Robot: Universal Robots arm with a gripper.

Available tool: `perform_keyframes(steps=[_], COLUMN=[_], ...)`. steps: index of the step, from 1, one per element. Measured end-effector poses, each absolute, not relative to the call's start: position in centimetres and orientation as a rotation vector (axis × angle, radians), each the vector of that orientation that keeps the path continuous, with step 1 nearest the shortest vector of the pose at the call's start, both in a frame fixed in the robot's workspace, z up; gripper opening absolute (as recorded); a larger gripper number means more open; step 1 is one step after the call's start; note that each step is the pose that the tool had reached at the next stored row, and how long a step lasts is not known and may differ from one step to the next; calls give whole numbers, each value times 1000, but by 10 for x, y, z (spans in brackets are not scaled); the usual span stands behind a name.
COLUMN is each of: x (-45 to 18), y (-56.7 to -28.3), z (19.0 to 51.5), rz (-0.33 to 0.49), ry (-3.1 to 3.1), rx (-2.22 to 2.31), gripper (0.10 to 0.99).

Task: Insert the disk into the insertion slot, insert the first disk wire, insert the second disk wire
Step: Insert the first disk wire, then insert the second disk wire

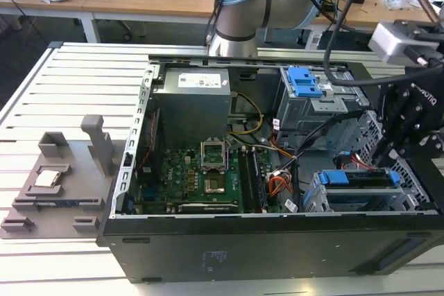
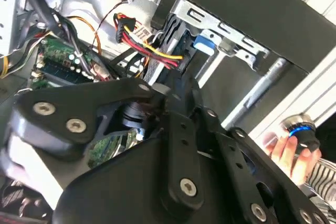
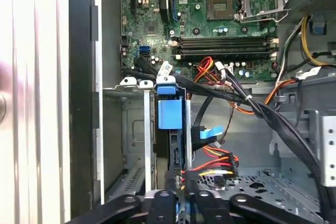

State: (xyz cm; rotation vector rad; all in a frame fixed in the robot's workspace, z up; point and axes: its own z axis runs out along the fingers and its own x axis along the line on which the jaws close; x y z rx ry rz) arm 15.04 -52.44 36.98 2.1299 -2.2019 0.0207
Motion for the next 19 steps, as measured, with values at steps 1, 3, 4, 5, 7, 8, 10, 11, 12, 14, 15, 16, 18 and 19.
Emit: perform_keyframes(steps=[1,3,4,5,7,8,10,11,12,14,15,16,18,19], x=[150,150,150,150,150,150,150,150,150,149,147,145,139,136], y=[-524,-524,-524,-524,-524,-524,-524,-524,-524,-524,-521,-519,-511,-510], z=[376,377,378,378,378,378,378,378,378,378,377,377,376,376], rz=[21,20,21,21,21,21,21,21,21,21,21,21,21,21], ry=[-2202,-2202,-2202,-2202,-2202,-2202,-2202,-2202,-2202,-2202,-2202,-2202,-2202,-2202], rx=[2130,2130,2130,2130,2130,2130,2130,2130,2130,2130,2130,2130,2130,2130], gripper=[106,106,106,106,106,106,235,235,302,302,302,302,302,302])
